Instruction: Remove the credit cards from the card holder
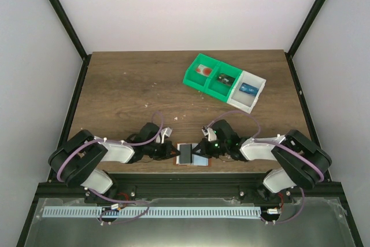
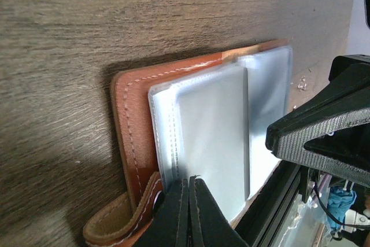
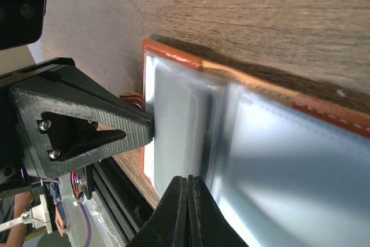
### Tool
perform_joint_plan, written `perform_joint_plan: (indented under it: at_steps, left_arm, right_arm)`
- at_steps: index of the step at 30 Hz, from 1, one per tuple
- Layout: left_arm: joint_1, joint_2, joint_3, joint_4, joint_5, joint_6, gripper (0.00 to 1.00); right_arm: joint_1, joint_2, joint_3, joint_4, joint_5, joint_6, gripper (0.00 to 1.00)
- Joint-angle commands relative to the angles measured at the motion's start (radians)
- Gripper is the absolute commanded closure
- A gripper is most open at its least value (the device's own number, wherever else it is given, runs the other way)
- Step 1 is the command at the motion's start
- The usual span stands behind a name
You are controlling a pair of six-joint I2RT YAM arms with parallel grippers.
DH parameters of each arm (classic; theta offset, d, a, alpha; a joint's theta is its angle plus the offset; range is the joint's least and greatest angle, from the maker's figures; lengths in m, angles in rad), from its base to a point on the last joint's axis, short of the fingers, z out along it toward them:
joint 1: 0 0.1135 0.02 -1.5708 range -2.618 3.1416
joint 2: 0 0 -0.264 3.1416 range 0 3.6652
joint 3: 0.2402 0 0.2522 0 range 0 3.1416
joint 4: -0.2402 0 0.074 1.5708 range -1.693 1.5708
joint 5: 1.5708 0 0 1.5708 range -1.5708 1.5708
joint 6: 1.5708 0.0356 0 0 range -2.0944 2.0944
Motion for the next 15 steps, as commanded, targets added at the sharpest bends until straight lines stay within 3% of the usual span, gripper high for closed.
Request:
perform_joint_plan:
  at_steps: [1,11,15]
  left_arm:
    - [-0.006,0.009,0.004,-0.112,-0.056,0.045,1.0]
    - [-0.006,0.012,-0.015,-0.089,-0.055,0.033,1.0]
    - [-0.005,0.008,-0.026,-0.071,-0.049,0.019,1.0]
  right_arm:
    - [-0.023,-0.048,-0.029,-0.001,0.001,-0.027,1.0]
    - [-0.068,-0.105,-0.053,-0.012,-0.032,-0.061,0.99]
    - [-0.061,-0.098,-0.02,-0.03,-0.045,-0.067,0.94]
